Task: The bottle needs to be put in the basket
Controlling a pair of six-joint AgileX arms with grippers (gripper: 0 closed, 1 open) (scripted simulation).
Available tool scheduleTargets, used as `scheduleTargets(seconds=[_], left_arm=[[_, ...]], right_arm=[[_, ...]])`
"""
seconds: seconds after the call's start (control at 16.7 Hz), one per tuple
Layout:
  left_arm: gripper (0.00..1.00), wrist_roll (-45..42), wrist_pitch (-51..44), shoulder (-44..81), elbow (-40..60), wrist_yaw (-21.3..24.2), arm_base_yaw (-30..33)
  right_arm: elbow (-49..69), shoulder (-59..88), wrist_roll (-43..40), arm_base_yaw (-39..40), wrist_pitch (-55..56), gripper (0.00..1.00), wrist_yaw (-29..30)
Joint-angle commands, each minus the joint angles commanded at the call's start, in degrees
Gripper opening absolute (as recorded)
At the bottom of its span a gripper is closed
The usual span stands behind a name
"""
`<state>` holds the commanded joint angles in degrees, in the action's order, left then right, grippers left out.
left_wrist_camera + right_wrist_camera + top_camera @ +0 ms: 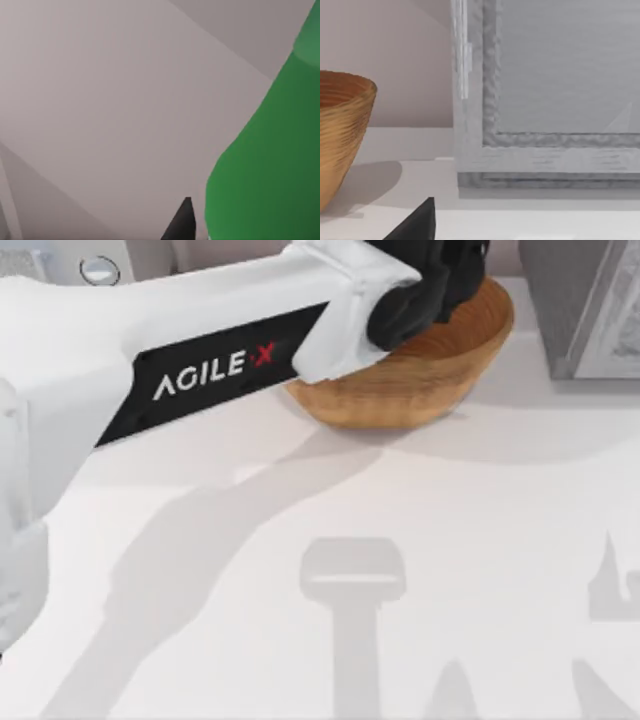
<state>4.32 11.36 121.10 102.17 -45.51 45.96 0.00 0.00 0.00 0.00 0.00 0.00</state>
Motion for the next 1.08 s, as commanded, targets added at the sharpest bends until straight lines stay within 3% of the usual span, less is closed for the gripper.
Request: scheduleTargets(seconds=[0.54, 1.08], left_arm=[[0.00, -0.22, 3.21, 6.20, 3.53, 2.83, -2.79], [0.68, -0.22, 3.21, 6.20, 3.53, 2.83, -2.79]], right_arm=[[0.00, 0.00, 0.00, 0.00, 0.00, 1.00, 0.00], [0.00, 0.00, 0.00, 0.00, 0.00, 1.00, 0.00]])
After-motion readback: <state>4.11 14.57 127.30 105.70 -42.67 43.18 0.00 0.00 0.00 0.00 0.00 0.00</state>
